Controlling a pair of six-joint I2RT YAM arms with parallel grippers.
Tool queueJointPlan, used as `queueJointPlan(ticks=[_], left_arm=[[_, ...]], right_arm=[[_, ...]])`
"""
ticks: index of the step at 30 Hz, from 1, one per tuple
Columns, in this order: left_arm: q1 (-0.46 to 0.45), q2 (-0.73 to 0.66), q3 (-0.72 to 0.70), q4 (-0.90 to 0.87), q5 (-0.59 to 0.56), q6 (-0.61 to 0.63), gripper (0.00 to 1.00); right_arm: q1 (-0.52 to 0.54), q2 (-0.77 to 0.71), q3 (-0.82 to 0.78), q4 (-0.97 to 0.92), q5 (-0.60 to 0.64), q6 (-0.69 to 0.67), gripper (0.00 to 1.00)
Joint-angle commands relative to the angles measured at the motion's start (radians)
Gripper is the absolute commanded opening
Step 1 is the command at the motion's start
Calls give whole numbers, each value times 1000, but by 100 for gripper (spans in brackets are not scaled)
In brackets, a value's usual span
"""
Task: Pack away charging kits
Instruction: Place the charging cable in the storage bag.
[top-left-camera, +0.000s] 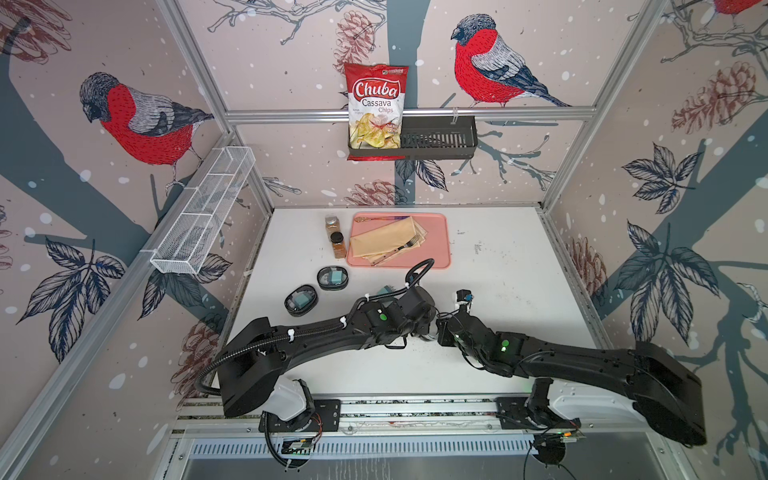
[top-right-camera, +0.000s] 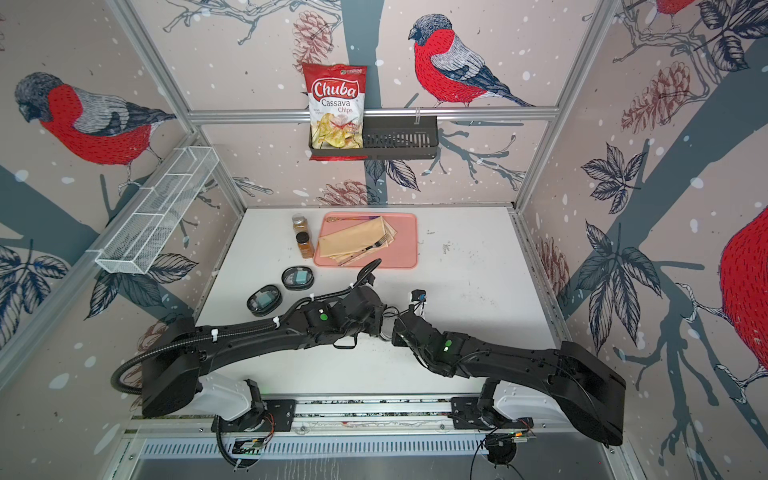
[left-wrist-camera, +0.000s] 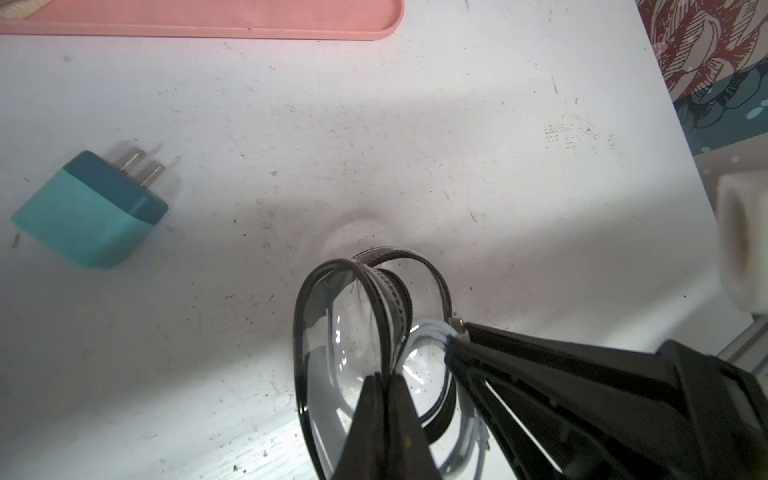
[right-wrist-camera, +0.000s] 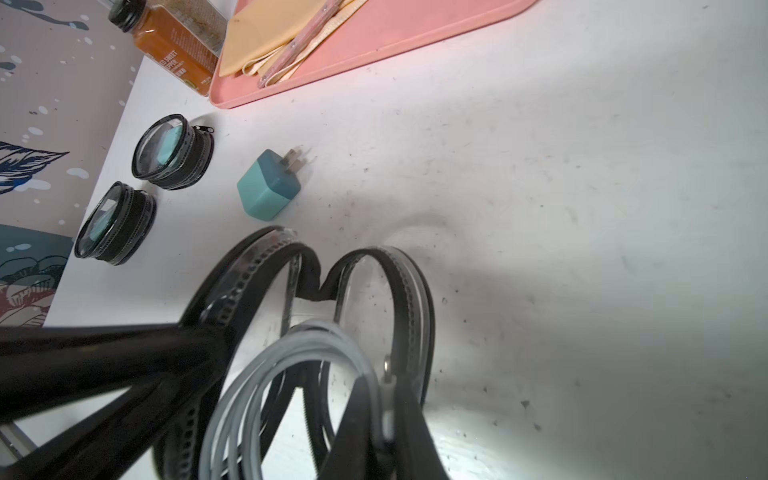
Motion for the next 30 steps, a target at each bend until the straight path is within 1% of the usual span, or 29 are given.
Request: queueJointPlan(ticks=[1, 11, 21, 26, 30], left_arm=[[-12, -1, 4, 44, 0, -10, 0], [-43, 20, 7, 67, 8, -22, 0], [-43, 14, -4, 92, 19, -30, 0], [-44, 17, -14, 110, 20, -40, 0], [-43, 24, -22, 149, 50, -35, 0]], right_arm=[[-11, 5, -6, 22, 4, -7, 0], [-19, 43, 9, 43, -16, -15, 0], [-19, 61, 14, 1, 33, 15, 0], [-25, 46, 17, 7, -3, 41, 0], [-27, 44, 17, 42, -35, 66, 2]])
